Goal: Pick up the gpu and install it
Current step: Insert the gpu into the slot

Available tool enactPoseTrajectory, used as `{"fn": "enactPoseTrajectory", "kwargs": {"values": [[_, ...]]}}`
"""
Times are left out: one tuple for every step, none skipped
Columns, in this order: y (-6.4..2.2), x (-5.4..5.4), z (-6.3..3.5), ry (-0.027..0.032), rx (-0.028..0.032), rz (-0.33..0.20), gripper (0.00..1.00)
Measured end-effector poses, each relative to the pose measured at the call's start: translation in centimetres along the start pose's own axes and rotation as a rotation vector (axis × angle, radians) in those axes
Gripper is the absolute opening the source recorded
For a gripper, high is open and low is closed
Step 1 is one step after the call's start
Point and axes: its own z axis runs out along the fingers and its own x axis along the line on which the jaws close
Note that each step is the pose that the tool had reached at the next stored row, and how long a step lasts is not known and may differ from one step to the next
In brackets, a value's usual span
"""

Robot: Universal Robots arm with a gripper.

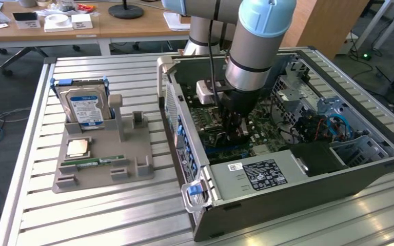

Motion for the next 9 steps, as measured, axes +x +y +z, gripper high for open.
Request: {"fn": "enactPoseTrajectory", "kwargs": {"values": [[0.0, 0.0, 0.0, -0.0001, -0.0001, 0.0, 0.26], [0.0, 0.0, 0.01, -0.0002, 0.0, 0.0, 0.26], [0.0, 0.0, 0.01, -0.0002, 0.0, 0.0, 0.26], [0.01, 0.0, 0.02, -0.0003, 0.0001, 0.0, 0.26], [0.02, 0.0, 0.05, -0.0005, 0.0002, 0.0, 0.26], [0.03, 0.0, 0.05, -0.0003, 0.0001, 0.0, 0.26], [0.04, 0.0, 0.05, -0.0002, 0.0001, 0.0, 0.26], [0.04, 0.0, 0.05, -0.0002, 0.0, 0.0, 0.26], [0.04, 0.0, 0.05, -0.0002, 0.0, 0.0, 0.26]]}}
